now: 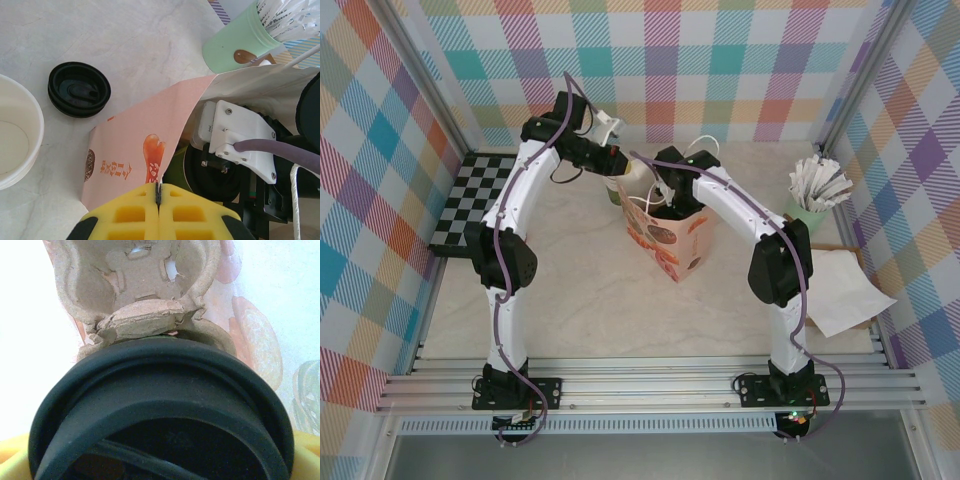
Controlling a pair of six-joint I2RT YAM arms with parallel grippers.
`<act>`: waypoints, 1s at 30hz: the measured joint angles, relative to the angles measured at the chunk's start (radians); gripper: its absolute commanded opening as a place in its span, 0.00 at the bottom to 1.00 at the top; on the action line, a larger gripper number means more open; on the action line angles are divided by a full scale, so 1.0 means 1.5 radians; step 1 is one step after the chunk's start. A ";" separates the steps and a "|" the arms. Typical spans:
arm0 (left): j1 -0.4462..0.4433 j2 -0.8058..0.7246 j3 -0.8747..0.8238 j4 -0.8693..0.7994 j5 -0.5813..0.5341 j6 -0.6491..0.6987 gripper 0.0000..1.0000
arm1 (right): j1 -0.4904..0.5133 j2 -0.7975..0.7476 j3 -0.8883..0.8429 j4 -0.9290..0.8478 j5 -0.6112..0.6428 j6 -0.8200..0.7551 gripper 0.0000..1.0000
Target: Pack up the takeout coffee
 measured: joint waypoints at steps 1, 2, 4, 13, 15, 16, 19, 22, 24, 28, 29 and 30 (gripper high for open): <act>-0.001 0.000 0.000 0.000 0.000 0.000 0.00 | 0.000 0.000 0.002 0.000 0.000 0.001 0.94; -0.002 0.000 0.000 0.001 0.000 0.000 0.00 | 0.000 -0.001 0.004 0.002 0.000 0.003 0.94; -0.007 -0.001 0.000 0.001 -0.001 0.000 0.00 | 0.000 -0.003 0.006 0.003 0.000 0.005 0.94; -0.017 -0.002 0.013 -0.007 -0.005 -0.008 0.15 | 0.000 -0.008 0.013 0.002 0.000 0.005 0.94; -0.017 -0.002 0.014 -0.010 -0.008 -0.012 0.23 | 0.000 -0.008 0.016 0.003 0.000 0.006 0.94; -0.017 -0.002 0.014 -0.012 -0.010 -0.015 0.31 | 0.000 -0.008 0.018 0.003 0.000 0.006 0.94; -0.017 -0.002 0.014 -0.017 -0.019 -0.014 0.60 | 0.000 -0.008 0.022 0.002 0.000 0.006 0.94; -0.018 -0.002 0.014 -0.016 -0.030 -0.016 0.79 | 0.000 -0.008 0.025 0.002 0.000 0.006 0.94; -0.023 -0.002 0.014 -0.016 -0.044 -0.010 0.89 | 0.000 -0.008 0.026 0.001 0.000 0.006 0.94; -0.037 -0.002 0.014 -0.007 -0.064 0.000 0.94 | 0.000 -0.008 0.035 -0.001 0.002 0.005 0.95; -0.040 -0.002 0.014 -0.004 -0.068 0.001 0.94 | 0.000 -0.008 0.037 -0.001 0.002 0.005 0.95; -0.043 -0.002 0.014 0.002 -0.072 0.002 0.94 | 0.000 -0.008 0.040 -0.001 0.002 0.005 0.95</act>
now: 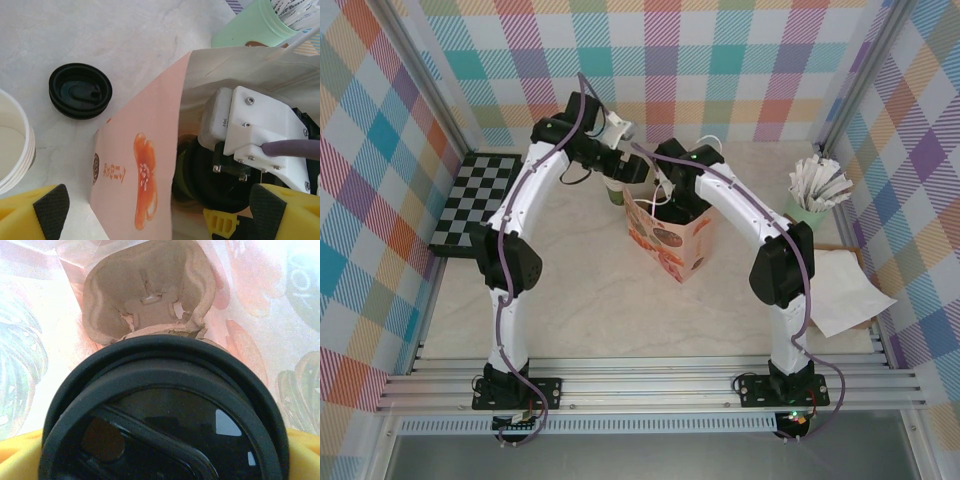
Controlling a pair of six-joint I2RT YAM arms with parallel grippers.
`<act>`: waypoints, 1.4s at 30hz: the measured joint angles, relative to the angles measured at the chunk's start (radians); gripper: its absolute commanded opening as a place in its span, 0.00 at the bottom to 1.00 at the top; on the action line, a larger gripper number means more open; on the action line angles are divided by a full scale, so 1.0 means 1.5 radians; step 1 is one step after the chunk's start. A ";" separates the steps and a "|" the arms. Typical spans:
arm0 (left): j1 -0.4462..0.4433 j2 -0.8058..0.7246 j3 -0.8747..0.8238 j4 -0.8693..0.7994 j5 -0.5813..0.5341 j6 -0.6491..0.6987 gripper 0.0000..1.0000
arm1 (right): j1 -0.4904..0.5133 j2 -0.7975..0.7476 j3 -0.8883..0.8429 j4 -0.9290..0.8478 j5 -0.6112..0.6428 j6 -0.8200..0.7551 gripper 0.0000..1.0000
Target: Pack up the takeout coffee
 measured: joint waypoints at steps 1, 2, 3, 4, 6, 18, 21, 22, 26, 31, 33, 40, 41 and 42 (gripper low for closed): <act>-0.001 0.000 0.000 0.003 -0.005 0.001 0.94 | 0.000 0.000 0.003 -0.001 0.000 0.000 0.95; -0.003 0.000 0.000 0.004 -0.008 0.002 0.94 | 0.000 0.000 0.004 -0.001 0.000 0.000 0.95; -0.004 0.000 0.000 0.005 -0.012 0.005 0.94 | 0.000 0.000 0.007 -0.002 0.000 0.000 0.95; -0.004 0.000 0.000 0.004 -0.015 0.007 0.94 | 0.000 0.000 0.009 -0.002 0.000 0.000 0.95; -0.004 0.000 0.000 0.004 -0.022 0.015 0.94 | 0.000 0.000 0.012 -0.002 0.000 0.000 0.96; -0.004 0.000 0.000 0.005 -0.037 0.021 0.98 | 0.000 0.000 0.020 -0.002 0.000 0.000 1.00; -0.004 0.000 0.000 0.005 -0.037 0.021 0.99 | 0.000 0.000 0.020 -0.002 0.000 0.000 1.00; -0.004 0.000 0.000 0.005 -0.037 0.021 0.99 | 0.000 0.000 0.020 -0.002 0.000 0.000 1.00; -0.004 0.000 0.000 0.005 -0.037 0.021 0.98 | 0.000 0.000 0.020 -0.002 0.000 0.001 1.00; -0.004 0.000 0.000 0.005 -0.037 0.021 0.98 | 0.000 0.000 0.020 -0.002 0.001 0.001 1.00; -0.004 0.000 0.000 0.005 -0.037 0.021 0.99 | 0.000 0.000 0.020 -0.002 0.000 0.001 1.00; -0.004 0.000 0.000 0.005 -0.037 0.021 0.99 | 0.000 0.000 0.020 -0.002 0.000 0.000 1.00; -0.004 0.000 0.000 0.005 -0.037 0.021 0.99 | 0.000 0.000 0.020 -0.002 0.001 0.000 1.00; -0.004 0.000 0.000 0.005 -0.037 0.021 0.99 | 0.000 0.000 0.020 -0.002 0.001 0.000 1.00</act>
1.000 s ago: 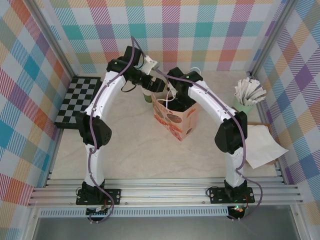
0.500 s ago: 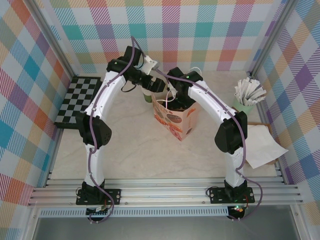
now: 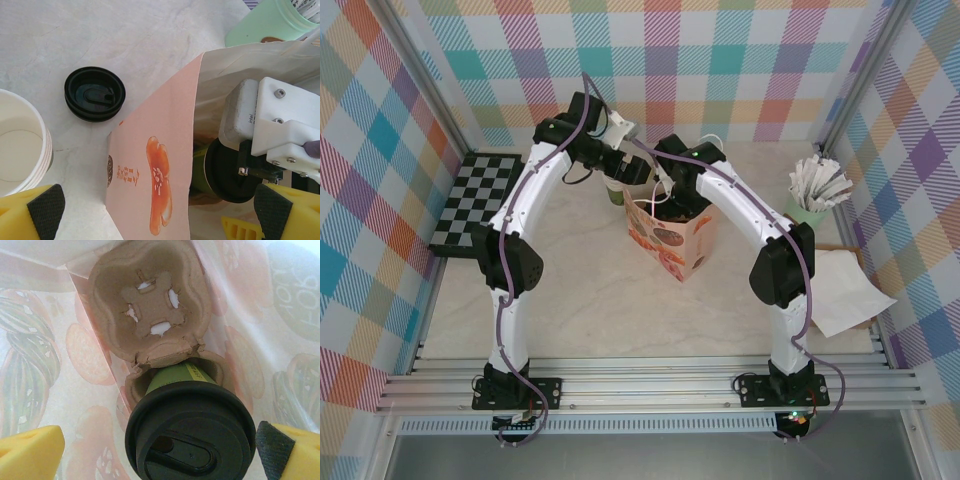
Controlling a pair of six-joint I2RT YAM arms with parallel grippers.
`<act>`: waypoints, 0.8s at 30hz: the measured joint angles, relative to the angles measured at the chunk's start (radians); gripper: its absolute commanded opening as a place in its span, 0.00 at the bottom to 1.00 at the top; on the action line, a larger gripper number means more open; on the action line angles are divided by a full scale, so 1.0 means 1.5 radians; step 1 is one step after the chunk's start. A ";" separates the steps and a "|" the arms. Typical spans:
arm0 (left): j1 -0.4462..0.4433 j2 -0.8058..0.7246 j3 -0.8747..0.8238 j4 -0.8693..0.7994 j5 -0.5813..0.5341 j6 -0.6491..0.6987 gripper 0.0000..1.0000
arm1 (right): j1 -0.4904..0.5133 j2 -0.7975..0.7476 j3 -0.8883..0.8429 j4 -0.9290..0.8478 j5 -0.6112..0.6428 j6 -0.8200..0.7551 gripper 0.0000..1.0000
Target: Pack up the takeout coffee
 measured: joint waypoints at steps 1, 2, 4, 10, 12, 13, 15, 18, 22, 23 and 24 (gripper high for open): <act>0.000 0.000 0.000 0.000 0.000 0.000 0.98 | 0.000 0.000 0.000 0.000 0.000 0.000 1.00; 0.000 0.000 0.000 0.000 0.000 0.000 0.99 | 0.000 0.000 0.000 0.000 0.000 0.000 1.00; 0.000 0.000 0.000 0.000 0.000 0.000 0.99 | 0.000 0.000 0.000 0.000 0.000 0.000 1.00; 0.000 0.000 0.000 0.000 0.000 0.000 0.98 | 0.000 0.000 0.000 0.000 0.000 0.000 1.00; 0.000 0.000 0.000 0.000 0.000 0.000 0.97 | 0.000 0.000 0.000 0.000 0.000 0.000 1.00; 0.000 0.000 0.000 0.000 0.000 0.000 0.96 | 0.000 0.000 0.000 0.000 0.000 0.000 1.00; 0.000 0.000 0.000 0.000 0.000 0.002 0.96 | 0.000 0.000 0.000 0.000 0.000 0.000 1.00; 0.000 0.000 0.000 0.000 0.000 0.003 0.95 | 0.000 0.000 0.000 0.000 0.000 0.000 1.00; 0.000 0.000 0.000 0.000 0.000 0.007 0.95 | 0.000 0.000 0.000 0.000 0.002 0.000 1.00; 0.000 0.000 0.000 0.000 0.000 0.007 0.95 | 0.000 0.000 0.000 0.000 0.003 0.000 1.00; 0.000 0.000 0.000 0.000 0.000 0.008 0.95 | 0.000 0.000 0.000 0.000 0.003 0.000 1.00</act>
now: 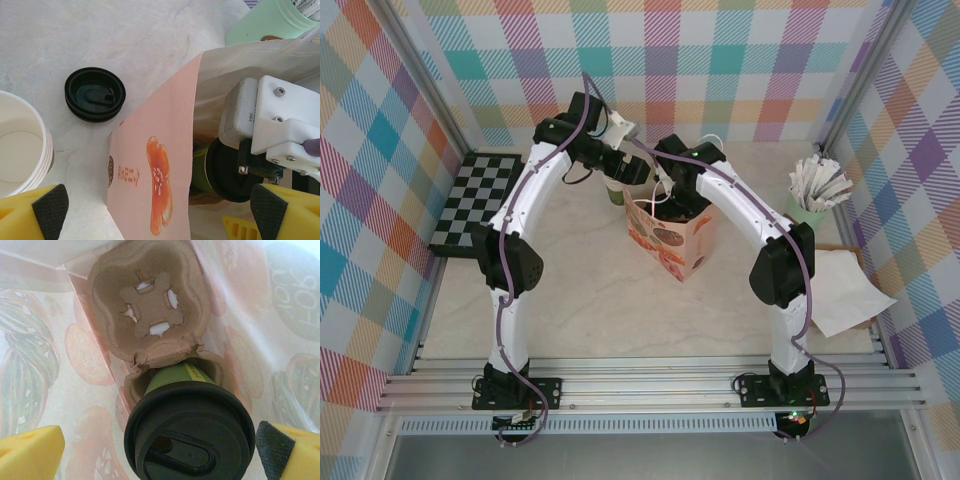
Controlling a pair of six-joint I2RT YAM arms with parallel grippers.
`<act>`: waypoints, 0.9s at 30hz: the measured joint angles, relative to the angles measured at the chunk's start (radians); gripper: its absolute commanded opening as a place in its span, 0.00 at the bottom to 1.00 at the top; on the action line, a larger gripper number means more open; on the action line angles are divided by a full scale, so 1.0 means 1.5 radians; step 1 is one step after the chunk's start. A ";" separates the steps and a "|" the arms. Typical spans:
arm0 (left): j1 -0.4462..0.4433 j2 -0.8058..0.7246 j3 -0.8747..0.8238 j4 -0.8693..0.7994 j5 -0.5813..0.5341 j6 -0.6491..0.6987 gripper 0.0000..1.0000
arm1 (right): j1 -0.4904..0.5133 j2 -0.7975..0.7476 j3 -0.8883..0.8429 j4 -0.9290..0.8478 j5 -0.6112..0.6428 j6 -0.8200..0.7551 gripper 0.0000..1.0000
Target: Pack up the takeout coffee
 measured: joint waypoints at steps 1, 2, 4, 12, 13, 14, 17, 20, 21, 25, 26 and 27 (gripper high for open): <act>0.000 0.000 0.000 0.000 0.000 0.002 0.95 | 0.000 0.000 0.000 0.000 0.001 0.000 1.00; 0.000 0.000 0.000 0.000 0.000 0.002 0.95 | 0.000 0.000 0.000 0.000 0.002 0.000 1.00; 0.001 0.000 0.000 0.000 0.000 0.004 0.95 | 0.000 0.000 0.000 0.000 0.002 0.000 1.00; 0.001 0.000 0.000 0.000 0.000 0.004 0.95 | 0.000 -0.001 0.000 0.000 0.008 0.004 1.00; 0.001 0.000 0.000 0.000 0.000 0.004 0.95 | 0.000 -0.001 0.000 0.000 0.009 0.005 1.00; 0.001 0.000 0.000 0.000 0.000 0.004 0.95 | 0.000 -0.001 0.000 0.000 0.010 0.006 1.00; 0.001 0.000 0.000 0.000 0.000 0.004 0.94 | 0.000 -0.002 0.000 0.000 0.012 0.010 1.00; 0.001 0.000 0.000 0.000 0.000 0.005 0.93 | 0.000 -0.007 0.000 0.000 0.012 0.015 1.00; 0.001 0.000 0.000 0.000 0.000 0.005 0.93 | 0.000 -0.010 0.000 0.000 0.012 0.016 1.00; 0.001 0.000 0.000 0.000 0.000 0.005 0.92 | 0.000 -0.029 0.000 0.000 0.012 0.021 1.00; 0.001 0.000 0.000 0.000 0.000 0.005 0.91 | 0.000 -0.033 0.000 0.000 0.012 0.022 1.00; 0.001 0.000 0.000 0.000 0.000 0.005 0.91 | 0.000 -0.035 0.001 0.000 0.013 0.023 1.00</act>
